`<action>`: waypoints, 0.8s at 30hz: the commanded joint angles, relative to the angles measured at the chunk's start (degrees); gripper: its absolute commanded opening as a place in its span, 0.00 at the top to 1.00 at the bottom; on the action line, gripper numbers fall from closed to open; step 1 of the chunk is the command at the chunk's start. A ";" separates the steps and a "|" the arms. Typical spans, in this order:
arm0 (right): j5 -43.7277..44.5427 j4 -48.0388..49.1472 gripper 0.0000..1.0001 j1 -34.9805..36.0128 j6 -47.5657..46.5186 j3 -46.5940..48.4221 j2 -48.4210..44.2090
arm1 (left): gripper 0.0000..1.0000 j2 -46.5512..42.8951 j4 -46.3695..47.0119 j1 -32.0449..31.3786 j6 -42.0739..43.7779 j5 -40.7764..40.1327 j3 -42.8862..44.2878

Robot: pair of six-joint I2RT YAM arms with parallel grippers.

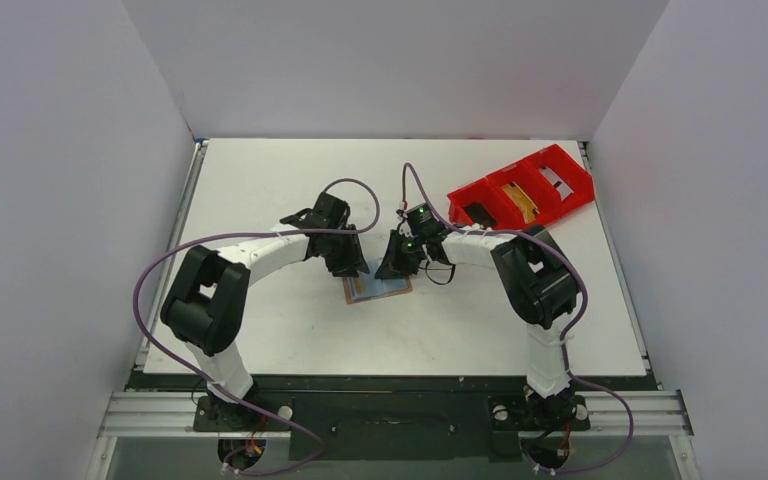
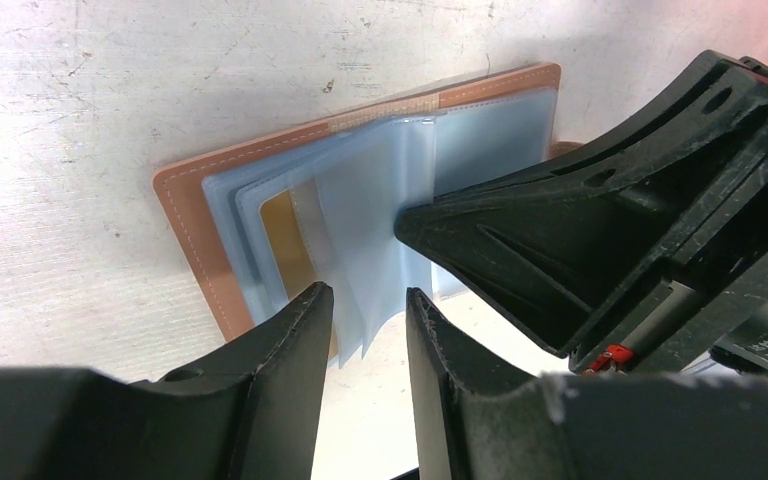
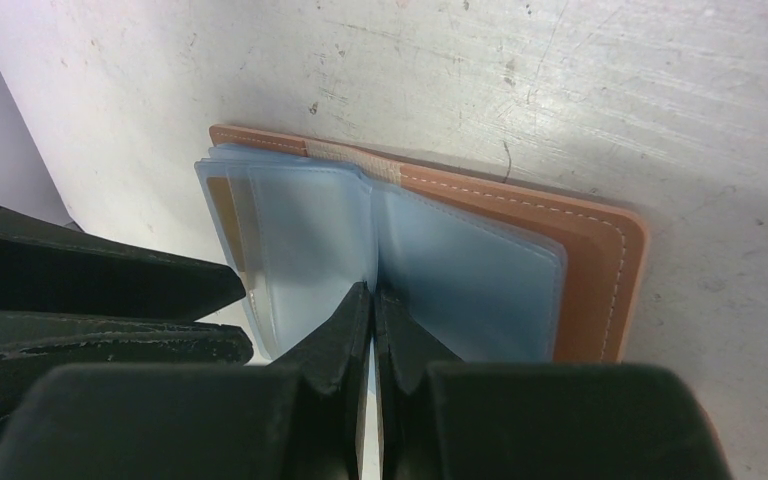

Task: Take the credit cards out of the card holder
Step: Remove the credit card from the card holder.

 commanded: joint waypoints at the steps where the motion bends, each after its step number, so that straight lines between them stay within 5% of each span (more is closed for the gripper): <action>1: 2.94 -2.16 1.00 0.24 -1.04 -1.78 1.86 | 0.69 0.43 0.92 -0.20 -0.11 -1.07 0.69; 24: 2.48 -2.02 1.00 0.07 -0.50 -1.36 2.35 | 0.68 -0.16 -0.35 -0.71 0.19 -3.32 0.34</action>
